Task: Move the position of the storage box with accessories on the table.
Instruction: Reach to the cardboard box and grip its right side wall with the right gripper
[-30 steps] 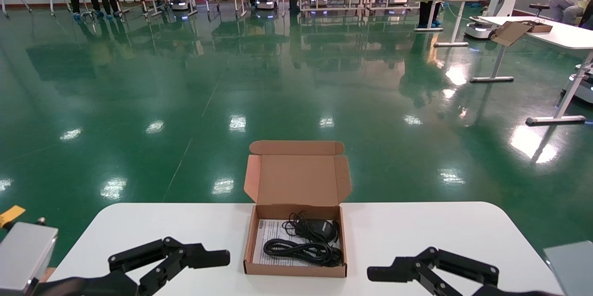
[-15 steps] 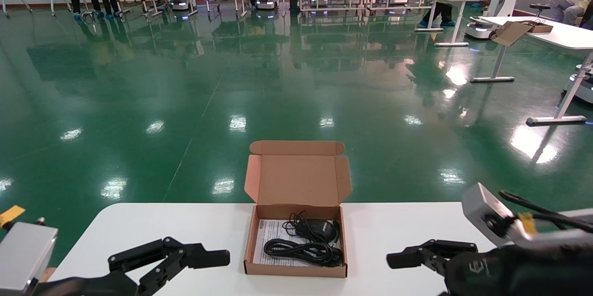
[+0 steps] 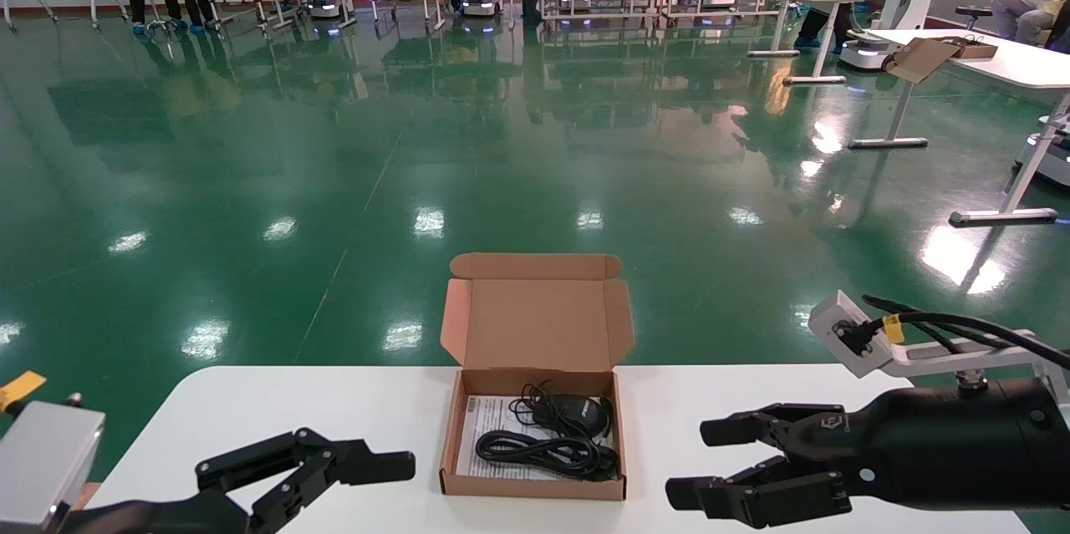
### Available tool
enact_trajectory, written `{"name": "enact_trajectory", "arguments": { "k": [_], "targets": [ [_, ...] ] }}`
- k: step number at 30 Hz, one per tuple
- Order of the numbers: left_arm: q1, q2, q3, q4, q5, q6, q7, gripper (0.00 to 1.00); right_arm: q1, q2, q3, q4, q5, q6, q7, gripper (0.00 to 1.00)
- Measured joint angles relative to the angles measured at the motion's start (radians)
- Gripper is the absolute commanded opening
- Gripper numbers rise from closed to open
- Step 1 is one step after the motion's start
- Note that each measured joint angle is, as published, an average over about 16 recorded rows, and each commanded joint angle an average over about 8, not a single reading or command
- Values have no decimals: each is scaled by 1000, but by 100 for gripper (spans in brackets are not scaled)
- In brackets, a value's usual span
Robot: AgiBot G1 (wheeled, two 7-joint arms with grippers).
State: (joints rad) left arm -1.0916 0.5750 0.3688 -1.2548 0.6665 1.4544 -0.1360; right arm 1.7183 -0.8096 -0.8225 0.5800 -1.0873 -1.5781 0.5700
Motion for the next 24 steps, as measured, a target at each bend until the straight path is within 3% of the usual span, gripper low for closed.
{"name": "enact_trajectory", "arguments": {
  "k": [14,24],
  "targets": [
    [0,0,0,0,0,0,0,100,63,-99,-43,-198,-18,60,183,100],
    [0,0,0,0,0,0,0,100,118,-234,-78,-343,-79,169,193,100]
  ]
}}
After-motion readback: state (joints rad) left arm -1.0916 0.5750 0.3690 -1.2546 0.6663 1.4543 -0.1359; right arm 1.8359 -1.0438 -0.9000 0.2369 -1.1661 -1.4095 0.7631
